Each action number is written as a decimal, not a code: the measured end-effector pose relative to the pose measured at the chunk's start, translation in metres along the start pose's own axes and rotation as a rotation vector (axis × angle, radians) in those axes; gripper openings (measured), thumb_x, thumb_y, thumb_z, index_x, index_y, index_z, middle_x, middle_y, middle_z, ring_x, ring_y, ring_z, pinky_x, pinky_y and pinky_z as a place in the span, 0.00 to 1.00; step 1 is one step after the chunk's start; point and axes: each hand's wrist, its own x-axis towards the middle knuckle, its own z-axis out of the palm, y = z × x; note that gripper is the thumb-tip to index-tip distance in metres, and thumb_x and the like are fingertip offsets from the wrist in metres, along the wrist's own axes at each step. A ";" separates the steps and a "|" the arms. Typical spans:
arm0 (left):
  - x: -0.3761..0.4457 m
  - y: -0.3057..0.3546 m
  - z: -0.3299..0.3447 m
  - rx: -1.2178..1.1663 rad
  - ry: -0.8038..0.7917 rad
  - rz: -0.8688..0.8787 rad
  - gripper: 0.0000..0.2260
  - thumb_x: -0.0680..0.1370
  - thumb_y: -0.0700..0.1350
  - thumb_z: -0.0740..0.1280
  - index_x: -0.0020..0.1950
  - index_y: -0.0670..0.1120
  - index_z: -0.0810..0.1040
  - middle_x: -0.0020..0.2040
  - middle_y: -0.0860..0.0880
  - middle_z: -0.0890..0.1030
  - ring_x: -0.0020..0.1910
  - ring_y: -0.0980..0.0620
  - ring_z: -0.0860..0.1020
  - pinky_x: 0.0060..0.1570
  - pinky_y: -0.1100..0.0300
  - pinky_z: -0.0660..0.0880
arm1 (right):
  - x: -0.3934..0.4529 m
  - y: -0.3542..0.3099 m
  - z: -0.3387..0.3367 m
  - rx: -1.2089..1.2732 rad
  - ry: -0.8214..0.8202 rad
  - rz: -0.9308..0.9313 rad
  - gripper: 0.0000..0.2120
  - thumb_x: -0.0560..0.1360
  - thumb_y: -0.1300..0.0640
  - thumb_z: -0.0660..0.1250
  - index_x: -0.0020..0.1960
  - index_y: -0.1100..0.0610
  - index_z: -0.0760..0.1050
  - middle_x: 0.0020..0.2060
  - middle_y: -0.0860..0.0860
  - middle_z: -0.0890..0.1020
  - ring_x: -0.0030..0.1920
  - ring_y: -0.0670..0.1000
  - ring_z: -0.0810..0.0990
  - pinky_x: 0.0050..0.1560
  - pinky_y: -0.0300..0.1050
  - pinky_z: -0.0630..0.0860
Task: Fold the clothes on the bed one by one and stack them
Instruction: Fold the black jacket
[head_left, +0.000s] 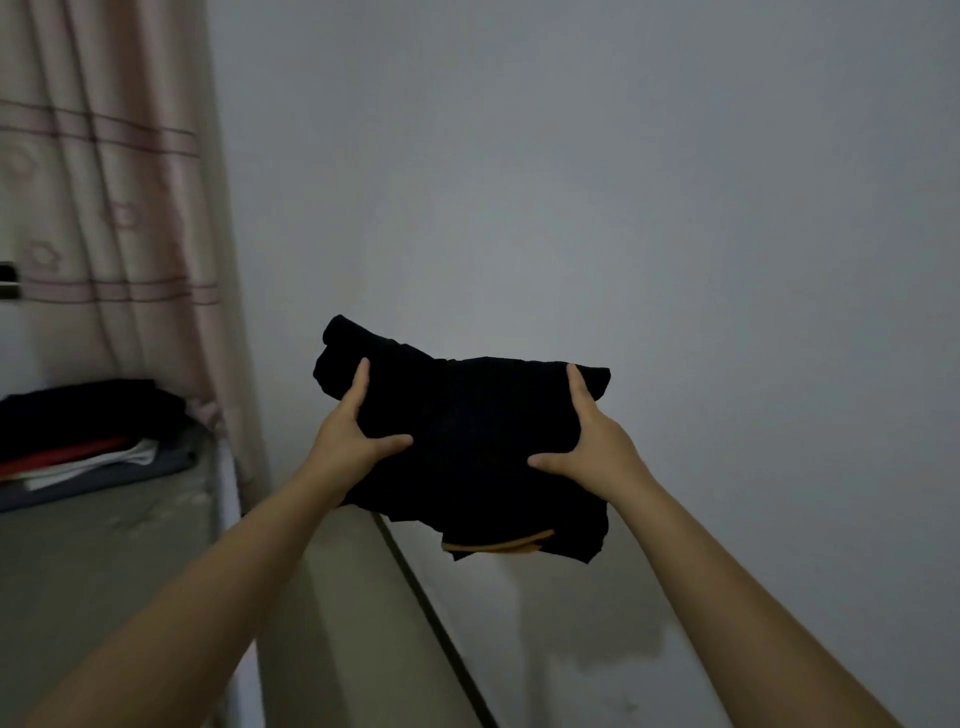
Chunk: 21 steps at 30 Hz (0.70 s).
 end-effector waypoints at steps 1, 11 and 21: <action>0.008 -0.006 -0.003 0.024 0.044 -0.015 0.42 0.71 0.33 0.69 0.75 0.52 0.48 0.71 0.48 0.64 0.60 0.57 0.65 0.57 0.64 0.65 | 0.021 0.005 0.009 0.017 -0.029 -0.028 0.51 0.69 0.56 0.72 0.74 0.47 0.35 0.67 0.52 0.69 0.62 0.55 0.71 0.55 0.42 0.69; 0.115 -0.102 -0.093 0.154 0.396 -0.156 0.43 0.70 0.32 0.70 0.75 0.53 0.49 0.73 0.48 0.61 0.68 0.50 0.64 0.64 0.57 0.64 | 0.233 -0.009 0.152 0.150 -0.352 -0.276 0.52 0.69 0.56 0.72 0.73 0.48 0.33 0.66 0.52 0.69 0.61 0.53 0.72 0.51 0.37 0.67; 0.259 -0.187 -0.195 0.154 0.648 -0.288 0.42 0.70 0.31 0.70 0.75 0.52 0.50 0.71 0.46 0.63 0.67 0.47 0.66 0.61 0.54 0.67 | 0.447 -0.066 0.294 0.232 -0.598 -0.416 0.53 0.69 0.56 0.72 0.73 0.48 0.31 0.67 0.51 0.68 0.61 0.52 0.72 0.54 0.38 0.68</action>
